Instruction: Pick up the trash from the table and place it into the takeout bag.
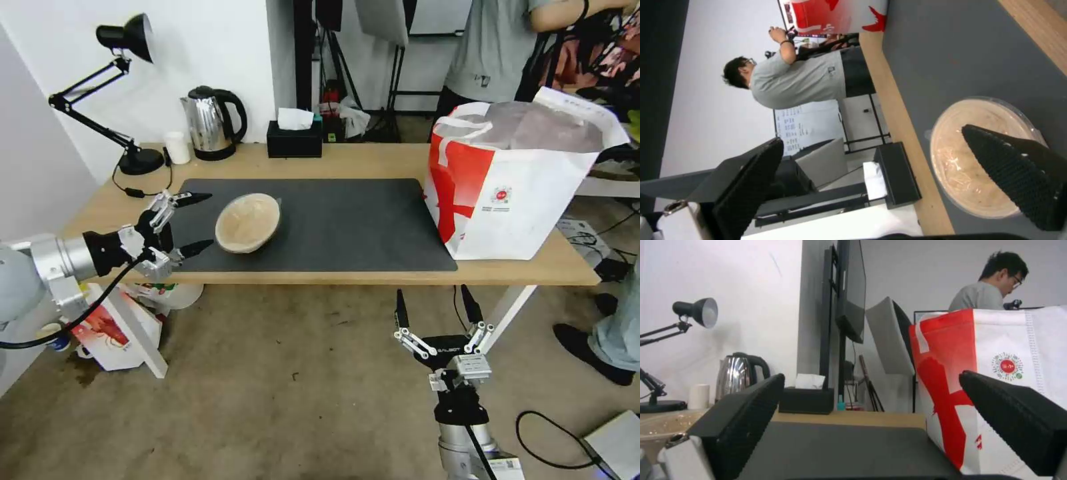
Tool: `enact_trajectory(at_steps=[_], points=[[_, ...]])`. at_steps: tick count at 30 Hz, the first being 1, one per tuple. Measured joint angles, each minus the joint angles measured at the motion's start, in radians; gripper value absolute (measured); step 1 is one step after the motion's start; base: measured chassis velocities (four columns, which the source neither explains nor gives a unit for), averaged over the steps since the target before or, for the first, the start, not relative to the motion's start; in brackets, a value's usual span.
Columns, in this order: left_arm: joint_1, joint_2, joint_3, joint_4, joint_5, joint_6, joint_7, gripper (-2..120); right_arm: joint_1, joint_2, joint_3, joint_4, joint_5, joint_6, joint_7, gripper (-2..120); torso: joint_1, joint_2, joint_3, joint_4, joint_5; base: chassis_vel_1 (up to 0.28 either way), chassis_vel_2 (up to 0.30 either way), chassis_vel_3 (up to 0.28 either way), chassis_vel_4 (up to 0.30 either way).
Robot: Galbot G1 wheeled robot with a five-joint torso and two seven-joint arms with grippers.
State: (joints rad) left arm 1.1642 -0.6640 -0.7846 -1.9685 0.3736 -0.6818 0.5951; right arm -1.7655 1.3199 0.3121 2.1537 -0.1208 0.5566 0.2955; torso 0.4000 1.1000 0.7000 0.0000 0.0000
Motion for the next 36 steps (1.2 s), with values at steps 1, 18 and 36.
enact_trajectory(at_steps=[1, 18, 36], points=[[-0.01, -0.005, 0.014, 0.009, 0.01, -0.001, 0.0, 100, 0.0, 0.0, 0.0, 0.0, 0.0, 0.0, 0.0, 100, 0.0, 0.0, 0.0, 0.0, 0.0, 0.0, 0.0, 0.0, 0.0], [-0.101, -0.005, 0.123, 0.041, 0.034, -0.002, 0.026, 100, 0.0, 0.0, 0.0, 0.0, 0.0, 0.0, 0.0, 100, 0.0, 0.0, 0.0, 0.0, 0.0, 0.0, 0.0, 0.0, 0.0], [-0.135, -0.008, 0.152, 0.082, 0.052, -0.01, 0.038, 100, 0.0, 0.0, 0.0, 0.0, 0.0, 0.0, 0.0, 100, 0.0, 0.0, 0.0, 0.0001, 0.0, 0.0, 0.0, 0.0, 0.0]])
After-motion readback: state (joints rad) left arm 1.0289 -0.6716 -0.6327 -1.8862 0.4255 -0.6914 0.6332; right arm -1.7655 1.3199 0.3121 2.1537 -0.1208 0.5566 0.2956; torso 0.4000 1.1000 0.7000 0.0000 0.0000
